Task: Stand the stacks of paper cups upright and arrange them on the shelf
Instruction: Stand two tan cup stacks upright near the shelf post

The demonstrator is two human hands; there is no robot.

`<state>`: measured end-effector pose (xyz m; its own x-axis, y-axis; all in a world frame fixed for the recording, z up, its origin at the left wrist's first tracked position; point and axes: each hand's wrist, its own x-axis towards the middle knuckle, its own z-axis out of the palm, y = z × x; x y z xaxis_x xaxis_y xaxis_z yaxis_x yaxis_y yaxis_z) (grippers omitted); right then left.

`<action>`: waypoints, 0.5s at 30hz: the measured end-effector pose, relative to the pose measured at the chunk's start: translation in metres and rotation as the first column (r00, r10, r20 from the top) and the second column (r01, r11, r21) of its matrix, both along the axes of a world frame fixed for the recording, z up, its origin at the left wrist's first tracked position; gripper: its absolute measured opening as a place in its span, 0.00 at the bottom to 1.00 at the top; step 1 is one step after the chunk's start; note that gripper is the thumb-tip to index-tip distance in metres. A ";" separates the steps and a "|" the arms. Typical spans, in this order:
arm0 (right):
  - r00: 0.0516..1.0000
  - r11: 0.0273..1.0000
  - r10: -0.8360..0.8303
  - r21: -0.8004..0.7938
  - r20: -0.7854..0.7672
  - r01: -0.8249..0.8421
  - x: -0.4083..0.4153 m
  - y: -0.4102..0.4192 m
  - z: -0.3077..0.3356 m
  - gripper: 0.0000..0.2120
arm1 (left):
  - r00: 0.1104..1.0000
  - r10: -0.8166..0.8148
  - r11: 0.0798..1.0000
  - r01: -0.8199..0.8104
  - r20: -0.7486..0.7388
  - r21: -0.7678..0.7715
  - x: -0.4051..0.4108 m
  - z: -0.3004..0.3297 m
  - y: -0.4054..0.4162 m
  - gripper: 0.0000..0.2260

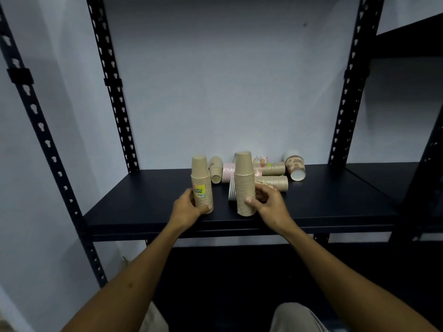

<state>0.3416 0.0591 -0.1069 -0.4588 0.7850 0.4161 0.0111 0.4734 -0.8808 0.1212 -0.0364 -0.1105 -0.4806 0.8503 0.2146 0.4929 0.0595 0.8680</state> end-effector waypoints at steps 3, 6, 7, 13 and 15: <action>1.000 1.000 -0.008 -0.025 0.019 0.009 -0.012 0.004 -0.008 0.19 | 1.000 -0.008 1.000 0.008 0.013 -0.015 -0.010 0.000 0.004 0.29; 0.999 1.000 0.007 -0.024 0.046 -0.006 -0.028 0.005 -0.009 0.19 | 1.000 0.001 0.999 -0.001 0.003 -0.033 -0.015 0.001 0.007 0.30; 0.998 1.000 0.010 -0.024 0.055 -0.008 -0.034 0.004 -0.009 0.19 | 1.000 0.013 0.999 -0.013 -0.007 -0.031 -0.015 0.001 0.008 0.29; 0.997 0.999 0.022 -0.035 0.073 -0.020 -0.063 0.005 -0.008 0.21 | 0.991 0.123 0.992 -0.122 -0.049 0.012 -0.016 -0.003 0.013 0.29; 0.996 0.999 0.023 -0.040 0.087 -0.020 -0.070 0.008 -0.007 0.21 | 0.987 0.143 0.990 -0.142 -0.069 0.017 -0.018 -0.003 0.014 0.28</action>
<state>0.2720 0.0669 -0.1144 -0.5089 0.7894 0.3433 0.0791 0.4400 -0.8945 0.1027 -0.0221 -0.1138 -0.5805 0.7712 0.2614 0.5394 0.1237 0.8329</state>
